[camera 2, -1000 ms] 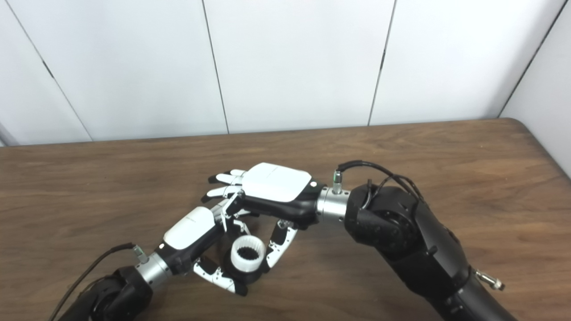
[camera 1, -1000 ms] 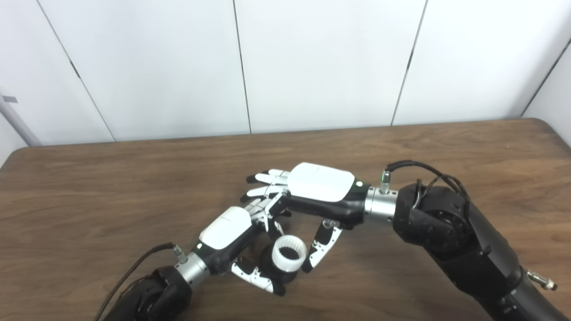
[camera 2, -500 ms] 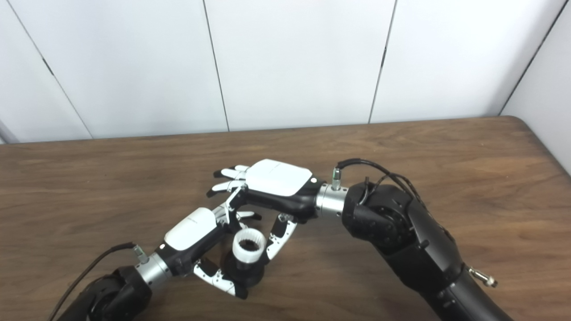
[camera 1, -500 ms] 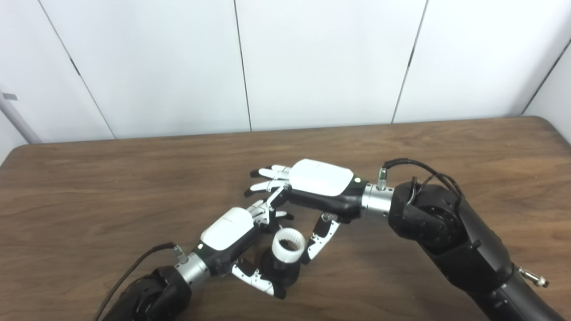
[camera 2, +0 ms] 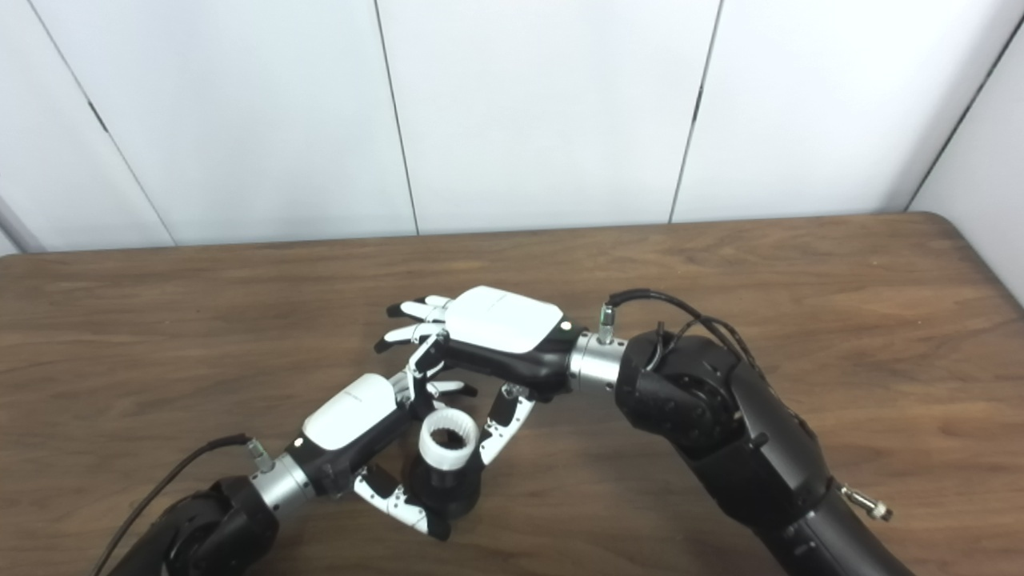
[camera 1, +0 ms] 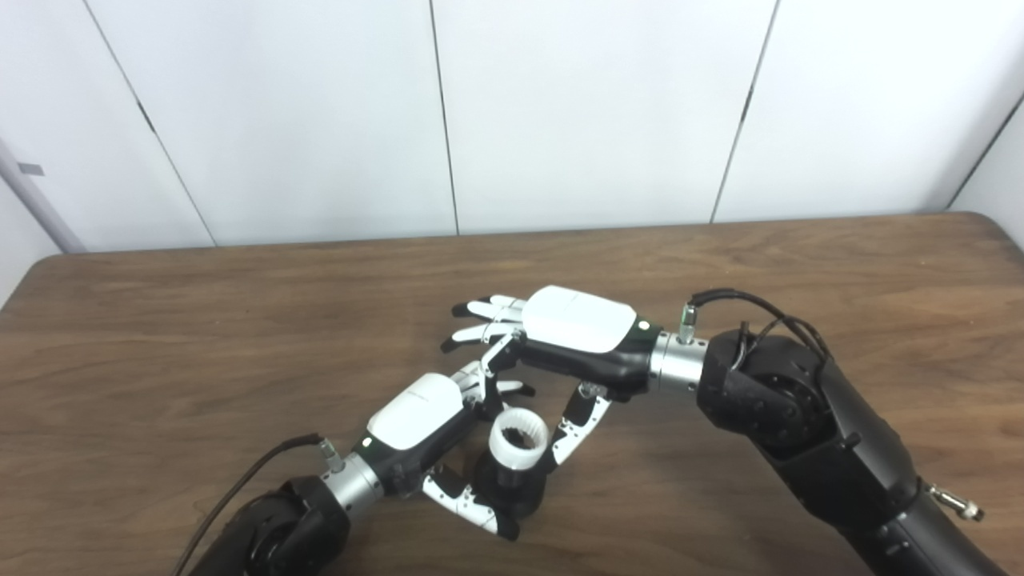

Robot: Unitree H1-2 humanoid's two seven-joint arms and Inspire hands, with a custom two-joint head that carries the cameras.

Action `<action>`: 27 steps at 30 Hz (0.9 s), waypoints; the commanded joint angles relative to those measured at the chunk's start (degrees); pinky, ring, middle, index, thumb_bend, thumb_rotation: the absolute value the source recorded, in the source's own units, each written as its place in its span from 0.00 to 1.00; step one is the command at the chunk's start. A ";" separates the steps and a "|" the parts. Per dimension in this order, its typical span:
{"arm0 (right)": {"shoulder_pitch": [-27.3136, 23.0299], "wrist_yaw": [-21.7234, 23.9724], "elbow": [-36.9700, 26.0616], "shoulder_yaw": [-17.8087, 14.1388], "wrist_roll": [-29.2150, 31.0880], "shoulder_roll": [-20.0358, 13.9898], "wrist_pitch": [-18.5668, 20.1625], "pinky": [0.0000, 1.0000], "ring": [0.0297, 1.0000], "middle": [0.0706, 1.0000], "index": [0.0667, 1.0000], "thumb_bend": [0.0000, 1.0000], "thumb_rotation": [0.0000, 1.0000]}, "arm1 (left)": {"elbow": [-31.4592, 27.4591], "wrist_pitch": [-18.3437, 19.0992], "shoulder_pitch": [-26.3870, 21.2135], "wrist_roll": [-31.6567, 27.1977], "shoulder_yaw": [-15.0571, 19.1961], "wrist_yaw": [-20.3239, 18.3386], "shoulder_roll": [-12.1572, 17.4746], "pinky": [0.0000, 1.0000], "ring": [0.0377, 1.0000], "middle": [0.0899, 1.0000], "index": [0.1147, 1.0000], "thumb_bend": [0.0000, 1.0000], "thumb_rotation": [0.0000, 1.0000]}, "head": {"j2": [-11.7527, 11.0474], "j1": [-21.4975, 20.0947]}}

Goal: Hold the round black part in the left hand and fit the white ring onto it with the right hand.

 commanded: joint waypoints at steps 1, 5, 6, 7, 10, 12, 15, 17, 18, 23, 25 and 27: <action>-1.37 -0.90 -1.06 -0.40 0.87 0.13 -1.20 1.00 1.00 0.89 0.44 0.52 0.14 | -1.15 -0.15 -0.40 0.60 -0.04 -1.14 0.03 1.00 1.00 0.88 0.41 0.52 0.06 | 0.02 0.02; -1.11 -0.30 -1.68 -0.06 1.10 -0.03 -0.91 1.00 1.00 0.89 0.44 0.52 0.14 | -1.20 -0.13 -0.54 0.43 0.14 -1.38 0.03 1.00 1.00 0.88 0.42 0.52 0.06 | 0.44 0.48; -1.07 -0.10 -1.91 -0.03 1.11 -0.08 -0.76 1.00 1.00 0.89 0.44 0.52 0.14 | -1.19 -0.13 -0.55 0.45 0.20 -1.36 0.02 1.00 1.00 0.88 0.42 0.52 0.06 | 0.53 0.34; -1.05 0.18 -2.13 0.04 1.02 -0.15 -0.63 1.00 1.00 0.89 0.44 0.52 0.14 | -1.12 -0.18 -0.58 0.45 0.26 -1.29 0.01 1.00 1.00 0.88 0.42 0.52 0.06 | 0.53 0.34; -0.80 0.55 -2.24 0.02 1.42 -0.22 -0.77 1.00 1.00 0.89 0.44 0.52 0.14 | -1.04 -0.21 -0.78 0.43 0.34 -1.39 0.03 1.00 1.00 0.88 0.42 0.52 0.06 | 0.73 0.39; -0.48 0.27 -2.01 -0.01 1.52 -0.16 -1.29 1.00 1.00 0.88 0.44 0.52 0.14 | -1.25 -0.02 -0.93 0.60 0.31 -1.72 0.12 1.00 1.00 0.89 0.42 0.52 0.06 | 0.89 0.39; -0.20 0.04 -1.85 0.06 1.31 -0.12 -1.66 1.00 1.00 0.88 0.44 0.52 0.14 | -1.74 0.33 -0.98 0.48 0.42 -2.32 0.15 1.00 1.00 0.89 0.42 0.52 0.06 | 0.98 0.35; -0.07 0.08 -1.85 0.09 1.26 -0.12 -1.66 1.00 1.00 0.88 0.44 0.52 0.14 | -2.01 0.51 -0.94 0.30 0.60 -2.58 0.06 1.00 1.00 0.89 0.42 0.52 0.06 | 1.10 0.50; -0.04 0.16 -1.88 0.10 1.29 -0.14 -1.61 1.00 1.00 0.88 0.44 0.52 0.14 | -2.13 0.62 -0.91 0.25 0.67 -2.66 0.01 1.00 1.00 0.89 0.42 0.52 0.06 | 1.11 0.56; 0.15 0.65 -1.87 0.51 0.42 -0.24 -1.05 1.00 1.00 0.88 0.44 0.52 0.14 | -2.61 1.00 -0.78 0.14 1.01 -2.87 -0.16 1.00 1.00 0.89 0.41 0.52 0.06 | 1.38 0.81; 0.17 0.75 -1.76 0.65 0.07 -0.27 -0.81 1.00 1.00 0.89 0.44 0.52 0.14 | -2.94 1.27 -0.70 0.05 1.06 -3.16 -0.19 1.00 1.00 0.89 0.42 0.52 0.06 | 1.38 0.81; 0.22 0.73 -1.68 0.65 0.05 -0.21 -0.69 1.00 1.00 0.88 0.44 0.52 0.14 | -3.14 1.24 -0.64 -0.24 1.11 -3.35 -0.21 1.00 1.00 0.89 0.42 0.52 0.06 | 1.57 0.90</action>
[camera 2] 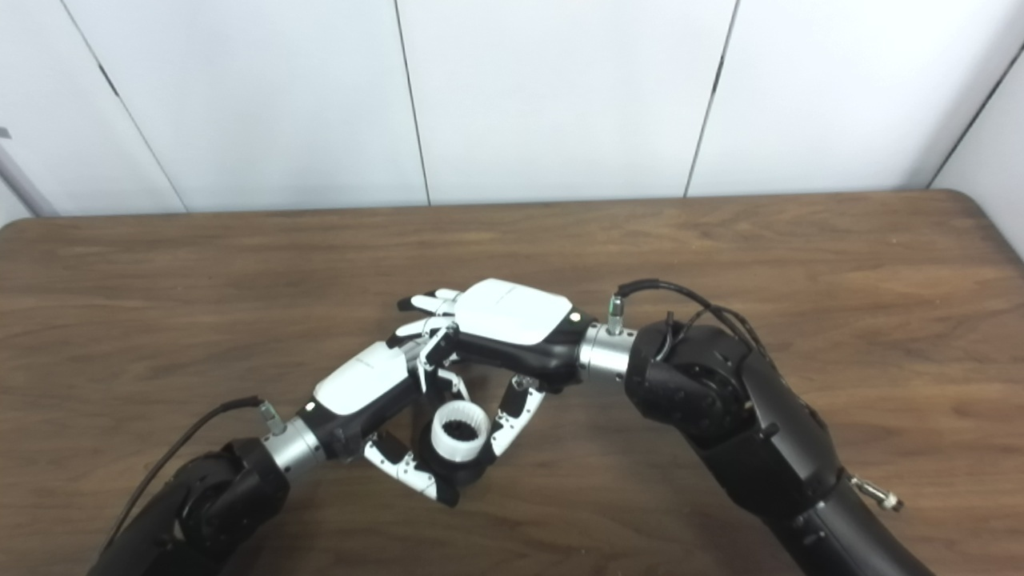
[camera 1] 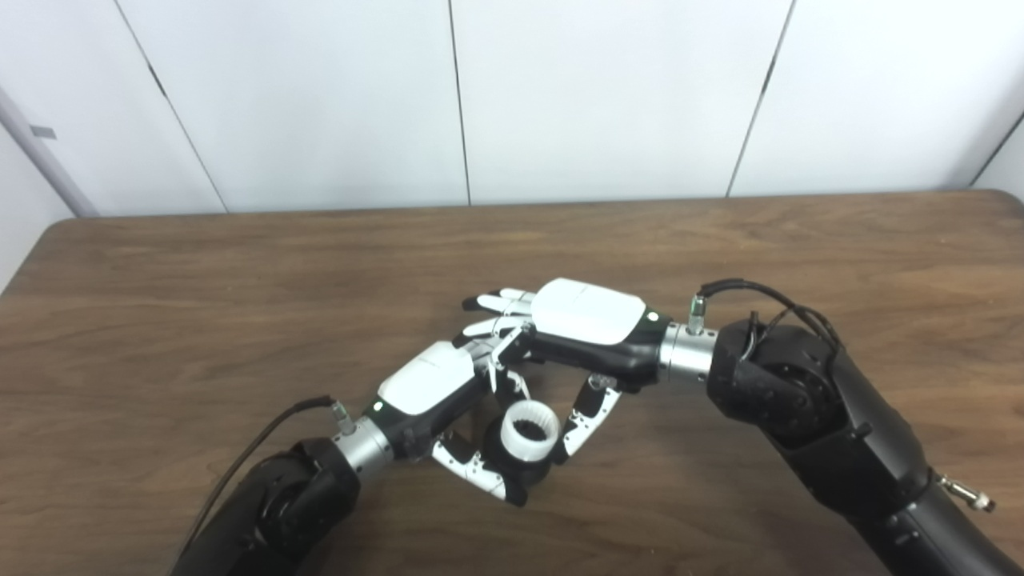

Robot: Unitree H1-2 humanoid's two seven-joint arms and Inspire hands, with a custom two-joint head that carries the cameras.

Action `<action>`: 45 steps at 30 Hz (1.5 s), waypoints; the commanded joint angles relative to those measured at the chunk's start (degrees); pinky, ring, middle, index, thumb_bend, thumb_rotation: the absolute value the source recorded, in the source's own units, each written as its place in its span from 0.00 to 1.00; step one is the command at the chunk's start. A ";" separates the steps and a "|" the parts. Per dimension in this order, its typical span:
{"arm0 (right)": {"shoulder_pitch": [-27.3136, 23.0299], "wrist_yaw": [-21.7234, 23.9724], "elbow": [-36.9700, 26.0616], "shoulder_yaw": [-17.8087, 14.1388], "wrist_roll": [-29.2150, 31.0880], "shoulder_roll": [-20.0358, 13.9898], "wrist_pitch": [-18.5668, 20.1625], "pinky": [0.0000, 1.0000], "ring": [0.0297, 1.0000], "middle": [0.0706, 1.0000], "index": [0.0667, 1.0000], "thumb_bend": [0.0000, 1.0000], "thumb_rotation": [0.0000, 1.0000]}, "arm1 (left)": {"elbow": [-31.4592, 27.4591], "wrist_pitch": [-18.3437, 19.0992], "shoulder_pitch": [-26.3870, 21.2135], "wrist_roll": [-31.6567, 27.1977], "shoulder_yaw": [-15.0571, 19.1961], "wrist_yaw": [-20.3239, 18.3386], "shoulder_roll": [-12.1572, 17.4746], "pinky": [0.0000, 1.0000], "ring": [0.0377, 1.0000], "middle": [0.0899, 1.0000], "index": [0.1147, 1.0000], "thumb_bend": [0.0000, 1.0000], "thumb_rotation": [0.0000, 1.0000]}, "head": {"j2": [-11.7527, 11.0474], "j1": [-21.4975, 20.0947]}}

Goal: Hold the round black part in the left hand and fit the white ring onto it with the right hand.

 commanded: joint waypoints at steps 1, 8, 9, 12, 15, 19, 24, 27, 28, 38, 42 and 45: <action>-1.19 -0.80 -1.19 -0.47 0.35 -0.09 -0.65 1.00 1.00 0.88 0.44 0.52 0.14 | -1.68 -0.28 -0.63 -0.34 0.25 -0.82 0.01 1.00 1.00 0.89 0.42 0.52 0.06 | 0.08 0.02; -1.58 -0.95 -0.28 -0.61 0.45 -0.06 -0.79 1.00 1.00 0.89 0.44 0.52 0.14 | -1.97 -0.61 -0.59 -0.51 0.41 -0.69 -0.27 1.00 1.00 0.89 0.41 0.52 0.06 | 0.74 0.38; -1.66 -0.94 -0.13 -0.66 0.51 -0.08 -0.74 1.00 1.00 0.89 0.44 0.52 0.14 | -1.91 -0.74 -0.61 -0.54 0.44 -0.65 -0.31 1.00 1.00 0.88 0.41 0.52 0.06 | 0.82 0.38; -1.78 -0.95 0.05 -0.82 0.62 -0.05 -0.55 1.00 1.00 0.89 0.44 0.52 0.14 | -2.01 -0.65 -0.61 -0.49 0.52 -0.82 -0.39 1.00 1.00 0.88 0.41 0.52 0.06 | 1.02 0.59; -1.84 -1.10 0.25 -0.92 0.69 0.03 -0.61 1.00 1.00 0.89 0.44 0.53 0.14 | -2.11 -0.54 -0.56 -0.46 0.67 -0.97 -0.47 1.00 1.00 0.88 0.41 0.52 0.06 | 1.13 0.70; -1.88 -1.18 0.40 -0.92 0.71 0.23 -0.58 1.00 1.00 0.89 0.44 0.52 0.14 | -2.50 -0.44 -0.47 -0.40 0.80 -1.15 -0.59 1.00 1.00 0.88 0.41 0.52 0.06 | 1.32 1.00; -1.82 -1.40 0.96 -0.60 0.19 0.42 -0.92 1.00 1.00 0.89 0.44 0.52 0.14 | -3.09 -0.09 -0.33 -0.34 0.97 -1.55 -0.78 1.00 1.00 0.88 0.41 0.52 0.06 | 1.72 1.39; -1.76 -1.46 1.25 -0.43 -0.17 0.51 -1.10 1.00 1.00 0.89 0.44 0.52 0.14 | -3.23 0.15 -0.31 -0.41 1.13 -1.80 -0.87 1.00 1.00 0.89 0.41 0.52 0.06 | 1.88 1.40; -1.75 -1.52 1.33 -0.40 -0.29 0.53 -1.16 1.00 1.00 0.89 0.44 0.52 0.14 | -3.27 0.23 -0.29 -0.49 1.19 -1.89 -0.92 1.00 1.00 0.89 0.41 0.52 0.06 | 1.91 1.44; -1.31 -1.19 1.06 0.04 -0.35 0.91 -0.63 1.00 1.00 0.90 0.44 0.52 0.14 | -3.42 0.46 -0.37 -0.45 1.34 -2.33 -1.08 1.00 1.00 0.90 0.41 0.52 0.06 | 2.34 1.72; -0.83 -1.22 1.03 0.05 0.22 0.99 -0.65 1.00 1.00 0.90 0.44 0.52 0.14 | -3.27 0.04 -0.43 -0.40 1.35 -2.15 -1.15 1.00 1.00 0.90 0.41 0.52 0.06 | 2.35 1.90; -0.59 -1.04 0.82 0.10 0.36 1.07 -0.41 1.00 1.00 0.90 0.44 0.52 0.14 | -3.20 -0.22 -0.49 -0.16 1.28 -1.98 -1.18 1.00 1.00 0.91 0.41 0.52 0.06 | 2.50 1.99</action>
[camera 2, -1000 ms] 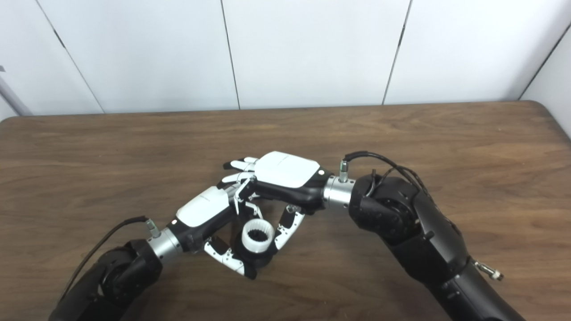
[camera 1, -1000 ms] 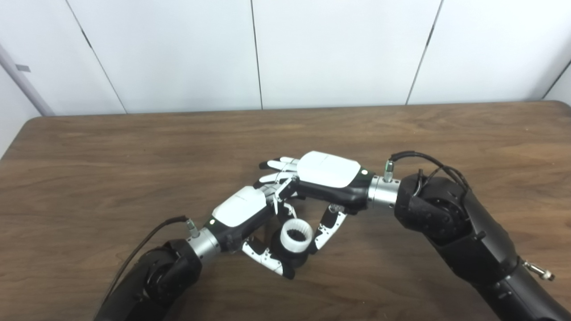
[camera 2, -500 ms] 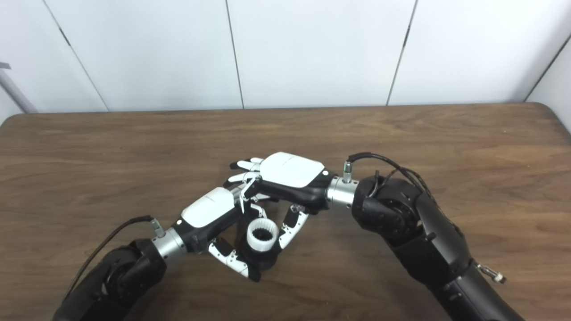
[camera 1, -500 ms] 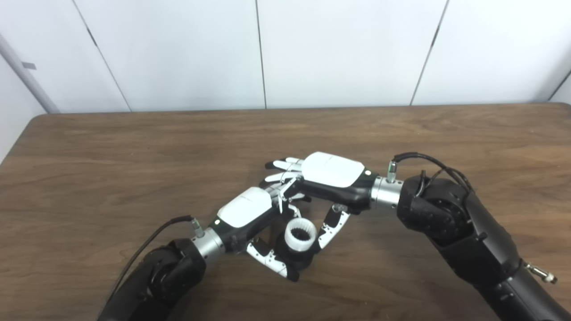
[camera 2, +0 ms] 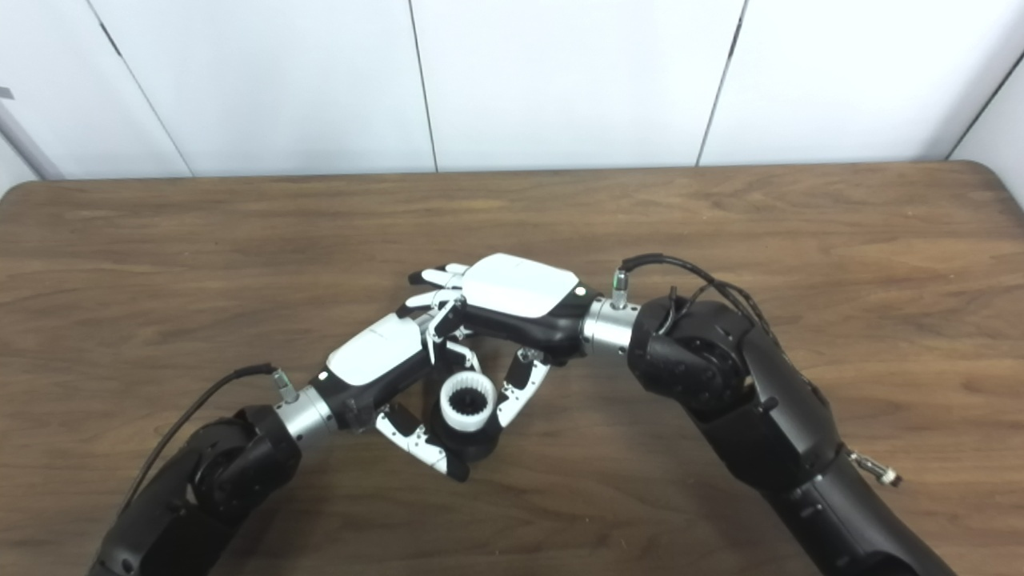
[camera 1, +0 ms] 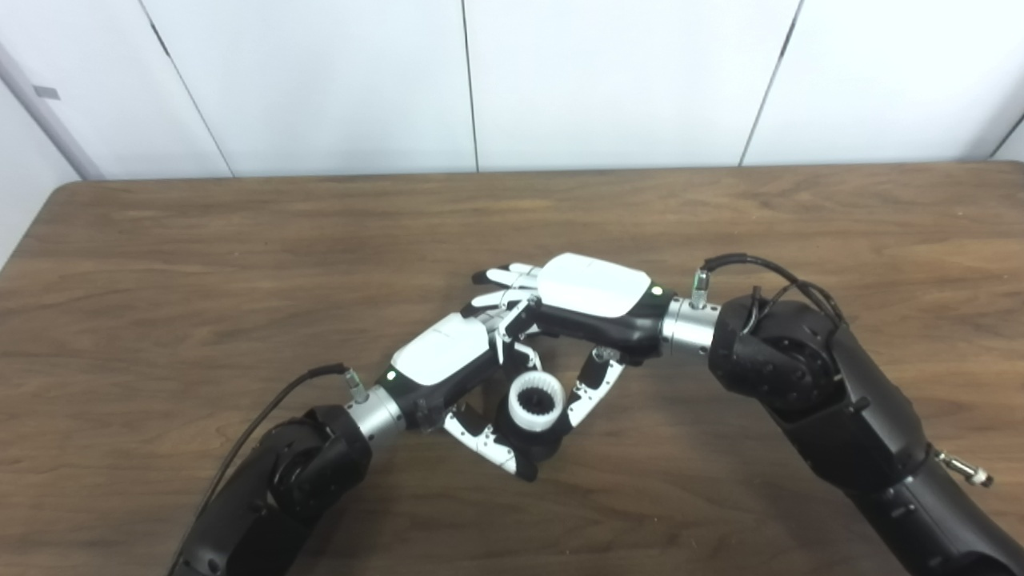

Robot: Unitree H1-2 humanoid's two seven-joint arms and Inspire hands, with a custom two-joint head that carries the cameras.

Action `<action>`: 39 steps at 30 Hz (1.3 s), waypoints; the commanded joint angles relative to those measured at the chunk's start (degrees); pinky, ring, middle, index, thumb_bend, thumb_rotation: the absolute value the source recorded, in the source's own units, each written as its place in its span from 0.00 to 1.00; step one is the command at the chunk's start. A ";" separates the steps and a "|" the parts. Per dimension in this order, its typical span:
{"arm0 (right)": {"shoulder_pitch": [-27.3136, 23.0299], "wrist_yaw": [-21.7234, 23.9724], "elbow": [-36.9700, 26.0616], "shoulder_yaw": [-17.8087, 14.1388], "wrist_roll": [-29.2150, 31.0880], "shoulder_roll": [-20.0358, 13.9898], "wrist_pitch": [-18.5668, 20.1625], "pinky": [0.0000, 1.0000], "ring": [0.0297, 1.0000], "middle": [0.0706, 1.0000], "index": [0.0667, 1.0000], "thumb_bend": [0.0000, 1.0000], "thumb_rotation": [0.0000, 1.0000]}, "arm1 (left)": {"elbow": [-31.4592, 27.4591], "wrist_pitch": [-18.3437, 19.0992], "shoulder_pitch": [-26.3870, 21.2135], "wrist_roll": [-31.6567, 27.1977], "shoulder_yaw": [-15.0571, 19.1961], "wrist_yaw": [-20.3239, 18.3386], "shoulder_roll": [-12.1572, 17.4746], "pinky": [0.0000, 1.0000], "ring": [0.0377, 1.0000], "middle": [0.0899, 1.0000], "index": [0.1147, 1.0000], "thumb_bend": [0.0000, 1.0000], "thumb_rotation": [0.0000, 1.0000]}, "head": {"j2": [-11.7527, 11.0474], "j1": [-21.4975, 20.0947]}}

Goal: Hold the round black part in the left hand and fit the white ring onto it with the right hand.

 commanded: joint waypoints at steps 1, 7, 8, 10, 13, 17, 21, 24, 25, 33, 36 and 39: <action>-1.18 -0.79 -1.24 -0.21 1.07 0.39 -0.58 1.00 1.00 0.90 0.44 0.52 0.14 | -1.86 -0.48 -1.05 -0.07 0.49 0.27 -0.18 1.00 1.00 0.90 0.41 0.52 0.06 | 0.04 0.06; -0.83 -0.82 -0.85 -0.16 1.59 0.49 -0.87 1.00 1.00 0.90 0.44 0.52 0.14 | -2.20 -0.10 -1.05 0.25 0.44 -0.01 -0.36 1.00 1.00 0.90 0.41 0.52 0.06 | 0.26 0.32; -0.73 -0.75 -0.95 -0.14 1.58 0.50 -0.72 1.00 1.00 0.90 0.44 0.52 0.14 | -2.25 -0.10 -1.04 0.29 0.42 -0.03 -0.38 1.00 1.00 0.90 0.41 0.52 0.06 | 0.36 0.39; -0.57 -0.61 -1.06 -0.11 1.61 0.50 -0.53 1.00 1.00 0.90 0.44 0.52 0.14 | -2.32 -0.05 -1.02 0.25 0.42 -0.11 -0.43 1.00 1.00 0.90 0.41 0.52 0.06 | 0.54 0.53; -0.42 -0.48 -1.03 -0.04 1.75 0.46 -0.49 1.00 1.00 0.90 0.44 0.52 0.14 | -2.32 0.08 -1.03 0.18 0.49 -0.14 -0.55 1.00 1.00 0.89 0.41 0.52 0.06 | 0.53 0.49; -0.02 -0.61 -1.10 -0.01 1.45 0.44 -0.39 1.00 1.00 0.90 0.44 0.52 0.14 | -2.54 0.49 -1.08 1.10 0.44 -0.14 -0.58 1.00 1.00 0.88 0.41 0.52 0.06 | 0.61 0.66; -0.09 -0.37 -0.98 -0.01 1.34 0.10 -0.21 1.00 1.00 0.90 0.44 0.53 0.14 | -2.79 0.61 -0.92 0.62 0.62 -0.23 -0.70 1.00 1.00 0.88 0.41 0.52 0.06 | 0.69 0.77; -0.15 -0.46 -0.82 -0.15 1.26 -0.07 -0.23 1.00 1.00 0.90 0.44 0.52 0.14 | -3.04 0.90 -0.80 0.56 0.82 -0.40 -0.79 1.00 1.00 0.89 0.41 0.52 0.06 | 0.70 0.79; -0.16 -0.52 -0.77 -0.20 1.27 -0.11 -0.26 1.00 1.00 0.90 0.44 0.52 0.14 | -3.14 0.97 -0.73 0.61 0.90 -0.42 -0.84 1.00 1.00 0.88 0.41 0.52 0.06 | 0.69 0.79; -0.54 -1.08 0.03 -0.67 1.28 -0.63 -0.75 1.00 1.00 0.89 0.44 0.52 0.14 | -3.54 1.07 -0.27 -0.15 1.41 -0.81 -1.15 1.00 1.00 0.87 0.41 0.52 0.06 | 0.59 0.64; -0.71 -1.20 0.28 -0.68 1.16 -0.83 -0.91 1.00 1.00 0.89 0.44 0.52 0.14 | -3.56 1.12 -0.20 -0.33 1.51 -0.93 -1.24 1.00 1.00 0.87 0.41 0.52 0.06 | 0.56 0.62; -0.82 -1.33 0.62 -0.66 1.18 -0.95 -1.10 1.00 1.00 0.88 0.44 0.52 0.14 | -3.62 1.14 -0.14 -0.53 1.60 -1.11 -1.29 1.00 1.00 0.87 0.41 0.52 0.06 | 0.56 0.62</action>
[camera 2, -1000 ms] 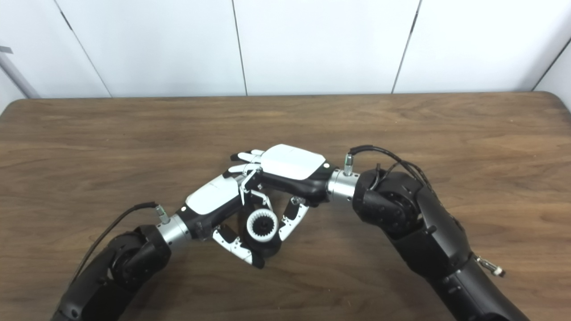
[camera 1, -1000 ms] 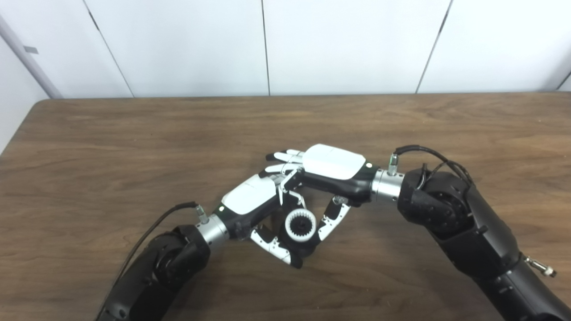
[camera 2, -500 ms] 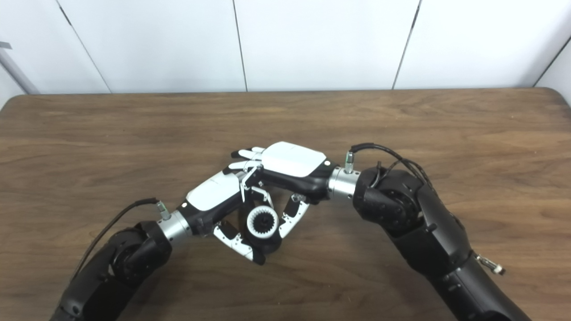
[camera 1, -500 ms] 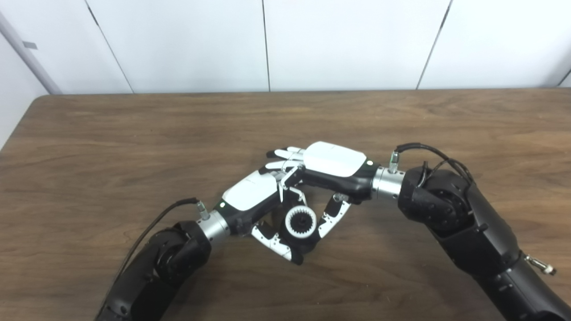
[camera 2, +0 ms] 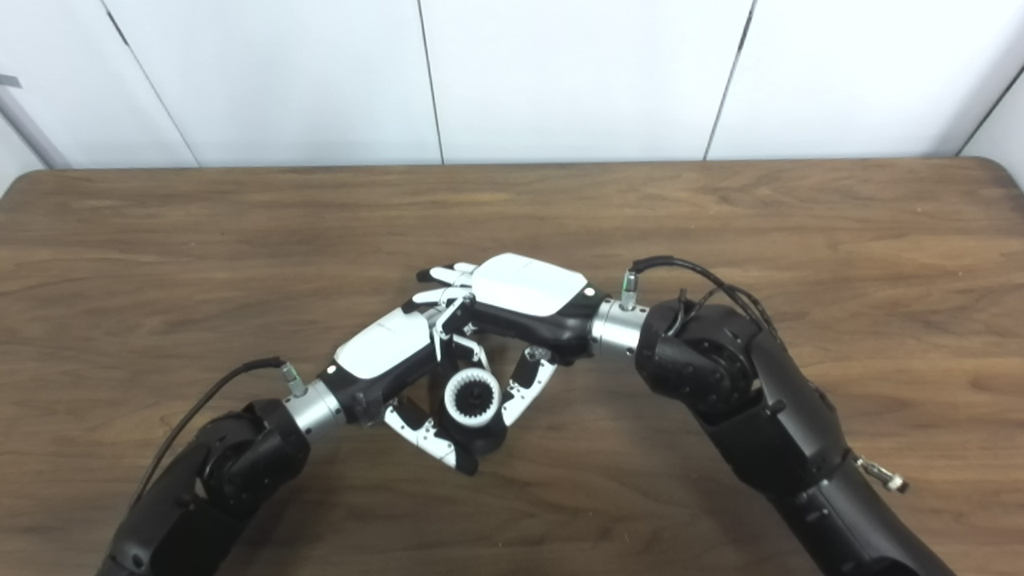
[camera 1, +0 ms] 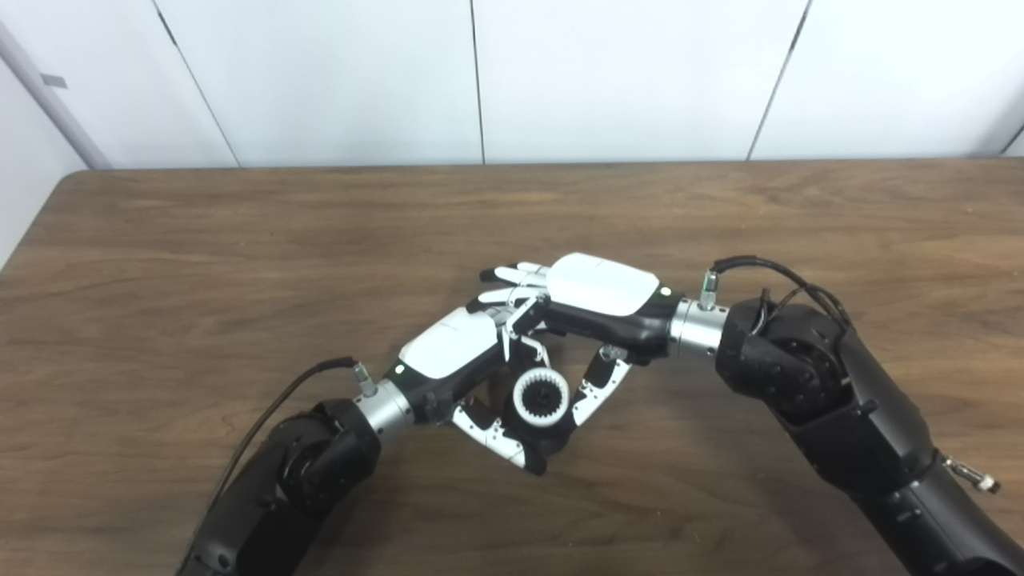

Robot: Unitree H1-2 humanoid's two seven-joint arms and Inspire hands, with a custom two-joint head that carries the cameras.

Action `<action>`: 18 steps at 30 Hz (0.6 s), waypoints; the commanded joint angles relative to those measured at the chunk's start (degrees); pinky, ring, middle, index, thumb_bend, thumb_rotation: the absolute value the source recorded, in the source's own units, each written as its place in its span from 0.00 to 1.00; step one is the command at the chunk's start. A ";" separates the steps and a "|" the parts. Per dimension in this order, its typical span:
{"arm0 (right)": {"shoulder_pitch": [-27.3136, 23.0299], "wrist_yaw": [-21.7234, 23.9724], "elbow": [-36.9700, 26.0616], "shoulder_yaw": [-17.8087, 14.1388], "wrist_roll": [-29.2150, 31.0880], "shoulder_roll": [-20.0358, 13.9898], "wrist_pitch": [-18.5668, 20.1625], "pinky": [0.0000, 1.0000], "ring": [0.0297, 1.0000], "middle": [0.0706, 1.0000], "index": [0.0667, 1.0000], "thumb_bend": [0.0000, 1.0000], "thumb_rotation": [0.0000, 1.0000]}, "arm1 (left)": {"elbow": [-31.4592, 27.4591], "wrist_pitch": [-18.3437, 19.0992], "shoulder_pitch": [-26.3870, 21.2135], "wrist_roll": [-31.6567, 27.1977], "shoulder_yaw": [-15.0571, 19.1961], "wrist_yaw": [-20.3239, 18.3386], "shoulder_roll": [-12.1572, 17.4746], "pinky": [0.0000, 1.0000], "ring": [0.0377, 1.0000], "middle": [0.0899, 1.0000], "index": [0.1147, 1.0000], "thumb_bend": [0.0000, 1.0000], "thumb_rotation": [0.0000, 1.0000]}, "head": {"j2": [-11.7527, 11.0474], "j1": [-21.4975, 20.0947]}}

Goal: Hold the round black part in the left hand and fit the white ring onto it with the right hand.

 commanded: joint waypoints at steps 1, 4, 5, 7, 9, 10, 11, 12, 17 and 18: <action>-1.59 -0.71 0.18 -0.52 0.13 -0.78 -1.19 1.00 1.00 0.88 0.44 0.52 0.14 | -2.33 -0.29 -1.05 -0.98 0.63 0.31 0.03 1.00 1.00 0.87 0.41 0.52 0.06 | -0.05 -0.13; -1.64 -0.63 0.34 -0.45 0.28 -0.89 -1.13 1.00 1.00 0.88 0.44 0.52 0.14 | -2.68 0.13 -0.99 -1.08 0.67 -0.19 0.10 1.00 1.00 0.88 0.41 0.52 0.06 | -0.05 -0.13; -1.66 -0.61 0.42 -0.42 0.26 -0.93 -1.11 1.00 1.00 0.88 0.44 0.52 0.14 | -2.71 0.11 -0.97 -1.11 0.70 -0.22 0.11 1.00 1.00 0.88 0.41 0.52 0.06 | -0.05 -0.13; -1.63 -0.68 0.49 -0.40 0.22 -0.96 -1.18 1.00 1.00 0.88 0.44 0.52 0.14 | -2.80 0.07 -0.91 -1.18 0.75 -0.27 0.13 1.00 1.00 0.88 0.41 0.52 0.06 | -0.01 -0.13; -1.59 -0.92 0.64 -0.40 0.11 -0.96 -1.46 1.00 1.00 0.88 0.44 0.53 0.14 | -2.89 0.09 -0.88 -1.18 0.78 -0.33 0.17 1.00 1.00 0.88 0.41 0.52 0.06 | 0.01 -0.19; -1.55 -1.01 0.71 -0.40 0.01 -0.97 -1.53 1.00 1.00 0.88 0.44 0.53 0.14 | -2.90 0.04 -0.89 -1.11 0.79 -0.30 0.17 1.00 1.00 0.88 0.41 0.52 0.06 | 0.01 -0.19; -1.53 -1.00 0.72 -0.37 -0.04 -0.99 -1.54 1.00 1.00 0.88 0.44 0.53 0.14 | -2.91 0.00 -0.91 -1.02 0.80 -0.27 0.18 1.00 1.00 0.88 0.41 0.52 0.06 | 0.01 -0.19; -1.51 -0.99 0.70 -0.36 -0.05 -1.02 -1.54 1.00 1.00 0.88 0.44 0.53 0.14 | -2.93 -0.02 -0.92 -0.95 0.81 -0.25 0.18 1.00 1.00 0.88 0.41 0.52 0.06 | 0.07 -0.07; -1.30 -0.46 0.44 0.00 -0.35 -1.09 -1.08 1.00 1.00 0.88 0.44 0.53 0.14 | -3.11 0.11 -1.05 -0.63 0.82 -0.35 0.25 1.00 1.00 0.88 0.41 0.52 0.06 | 0.04 -0.06; -1.24 -0.27 0.37 0.05 -0.27 -1.06 -0.79 1.00 1.00 0.88 0.44 0.53 0.14 | -3.17 0.11 -1.10 -0.57 0.82 -0.40 0.30 1.00 1.00 0.88 0.41 0.52 0.06 | 0.12 -0.07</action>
